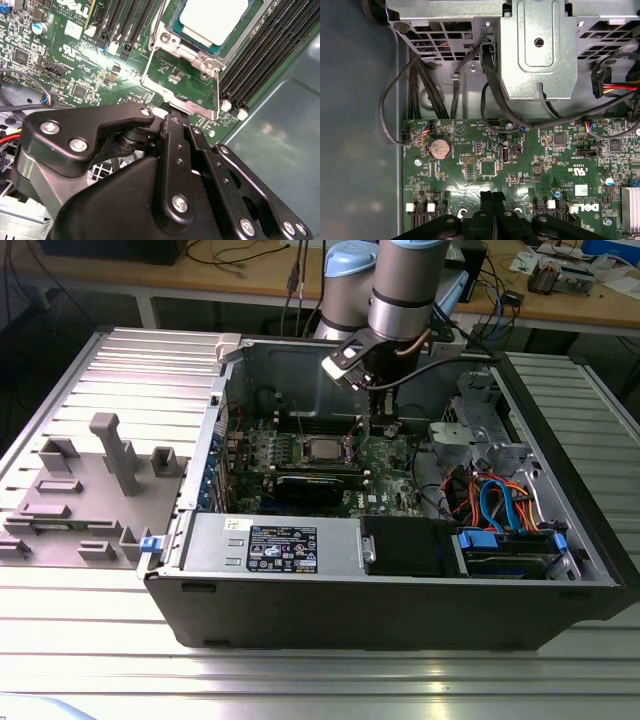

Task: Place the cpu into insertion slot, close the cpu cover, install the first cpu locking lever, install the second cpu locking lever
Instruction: 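Close the cpu cover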

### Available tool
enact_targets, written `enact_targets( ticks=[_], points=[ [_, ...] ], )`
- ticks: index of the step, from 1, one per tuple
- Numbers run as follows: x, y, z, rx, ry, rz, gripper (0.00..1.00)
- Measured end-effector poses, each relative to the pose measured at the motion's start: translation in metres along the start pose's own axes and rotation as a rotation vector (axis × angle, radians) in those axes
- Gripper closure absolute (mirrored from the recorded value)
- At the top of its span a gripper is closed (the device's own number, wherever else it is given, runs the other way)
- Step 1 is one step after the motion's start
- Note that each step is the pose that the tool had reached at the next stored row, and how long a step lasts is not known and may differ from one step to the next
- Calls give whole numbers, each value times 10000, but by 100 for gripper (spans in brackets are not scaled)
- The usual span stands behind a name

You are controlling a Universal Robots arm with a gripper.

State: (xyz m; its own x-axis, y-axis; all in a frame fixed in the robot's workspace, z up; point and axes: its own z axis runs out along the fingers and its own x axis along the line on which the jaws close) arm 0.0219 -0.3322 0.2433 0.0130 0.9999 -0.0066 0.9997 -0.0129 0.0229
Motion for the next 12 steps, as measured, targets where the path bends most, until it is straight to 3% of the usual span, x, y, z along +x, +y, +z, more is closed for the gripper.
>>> enact_targets(
  ticks=[12],
  points=[
    [0,-32,-1,0,0,0,89]
  ],
)
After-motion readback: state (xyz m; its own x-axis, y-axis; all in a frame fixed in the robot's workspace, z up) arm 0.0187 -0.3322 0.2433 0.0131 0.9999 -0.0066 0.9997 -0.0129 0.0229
